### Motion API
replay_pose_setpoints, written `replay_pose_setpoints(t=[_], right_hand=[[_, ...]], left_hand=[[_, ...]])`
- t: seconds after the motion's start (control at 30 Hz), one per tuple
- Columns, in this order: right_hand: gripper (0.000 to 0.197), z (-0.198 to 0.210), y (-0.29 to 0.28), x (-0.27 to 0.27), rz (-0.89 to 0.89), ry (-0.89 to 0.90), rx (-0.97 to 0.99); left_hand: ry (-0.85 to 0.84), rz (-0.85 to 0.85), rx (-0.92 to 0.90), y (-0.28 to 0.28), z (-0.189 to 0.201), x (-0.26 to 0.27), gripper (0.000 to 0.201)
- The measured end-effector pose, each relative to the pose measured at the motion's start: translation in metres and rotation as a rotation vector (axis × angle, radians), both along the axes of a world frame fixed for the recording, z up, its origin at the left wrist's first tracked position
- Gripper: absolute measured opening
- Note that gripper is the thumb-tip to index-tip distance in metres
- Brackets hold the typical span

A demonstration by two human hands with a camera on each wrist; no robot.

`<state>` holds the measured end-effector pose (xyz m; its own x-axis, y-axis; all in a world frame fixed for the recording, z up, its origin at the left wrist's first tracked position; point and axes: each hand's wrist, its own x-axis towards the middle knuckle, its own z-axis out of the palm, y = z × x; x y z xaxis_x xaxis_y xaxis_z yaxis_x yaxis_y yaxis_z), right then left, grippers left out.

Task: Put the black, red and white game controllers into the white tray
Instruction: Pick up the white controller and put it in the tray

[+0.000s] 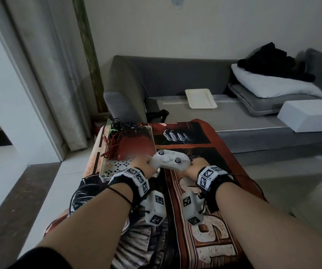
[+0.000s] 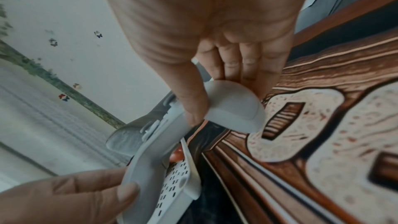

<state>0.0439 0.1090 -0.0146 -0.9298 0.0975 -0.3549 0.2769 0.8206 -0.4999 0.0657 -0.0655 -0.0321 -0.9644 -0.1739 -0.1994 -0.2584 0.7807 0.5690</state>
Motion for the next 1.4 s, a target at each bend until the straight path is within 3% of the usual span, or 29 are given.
replay_pose_setpoints(t=[0.13,0.5,0.63,1.1,1.4], right_hand=[[0.060,0.003,-0.016,-0.003,0.069,0.013,-0.016],[0.026,0.007,-0.067,-0.011,0.191,0.002,-0.043],[0.040,-0.001,-0.084,-0.016,0.207,0.025,-0.060],[0.034,-0.022,-0.113,-0.030,0.246,0.041,-0.046],[0.034,-0.022,-0.112,-0.034,0.270,0.073,-0.092]], left_hand=[[0.035,0.049,0.020,-0.020,0.004,0.005,0.025],[0.051,0.177,0.022,-0.072,0.005,0.017,0.030],[0.027,0.212,0.074,-0.088,-0.003,0.016,0.032],[0.029,0.283,0.093,-0.107,-0.021,0.013,0.018],[0.035,0.300,0.114,-0.104,-0.028,0.010,0.022]])
